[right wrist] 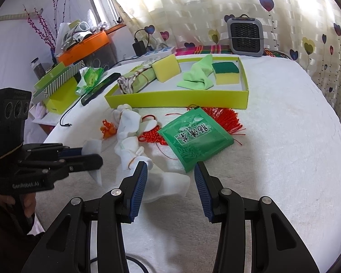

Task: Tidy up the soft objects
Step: 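Move the left gripper to the white paper square while the right approaches the white sock bundle, then grasp the white paper square with the left gripper while the right grasps the white knotted sock bundle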

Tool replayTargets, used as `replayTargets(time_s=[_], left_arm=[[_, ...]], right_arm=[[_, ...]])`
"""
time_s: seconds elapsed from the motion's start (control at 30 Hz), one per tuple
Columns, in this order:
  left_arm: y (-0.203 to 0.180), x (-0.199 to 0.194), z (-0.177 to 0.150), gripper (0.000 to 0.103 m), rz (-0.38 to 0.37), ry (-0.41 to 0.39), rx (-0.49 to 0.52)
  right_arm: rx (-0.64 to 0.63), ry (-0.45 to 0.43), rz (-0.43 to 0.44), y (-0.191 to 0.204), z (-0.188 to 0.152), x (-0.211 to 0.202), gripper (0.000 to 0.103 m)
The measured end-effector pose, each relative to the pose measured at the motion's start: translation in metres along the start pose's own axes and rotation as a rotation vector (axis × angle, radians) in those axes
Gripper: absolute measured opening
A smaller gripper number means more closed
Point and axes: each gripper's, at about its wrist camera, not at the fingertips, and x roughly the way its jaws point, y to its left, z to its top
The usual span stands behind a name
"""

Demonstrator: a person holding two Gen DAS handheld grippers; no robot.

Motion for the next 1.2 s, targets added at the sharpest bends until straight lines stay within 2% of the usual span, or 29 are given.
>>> replayTargets(time_s=[0.17,0.47,0.93,1.2], left_arm=[[0.016,-0.011,0.001,0.023,0.027,-0.029,-0.032],[0.032,-0.012,-0.001,0.023,0.035,-0.028,-0.074],[0.036,-0.008,-0.003,0.023,0.024,-0.017,-0.077],[0.035,-0.007,-0.003,0.023,0.023,-0.013,-0.077]], right_arm=[[-0.040,-0.014,0.020,0.009,0.003,-0.001,0.044],[-0.173,0.029,0.091,0.037,0.006,0.017,0.044],[-0.244,0.081,0.020,0.046,0.002,0.032,0.044],[-0.234,0.099,0.001,0.044,0.001,0.037,0.044]])
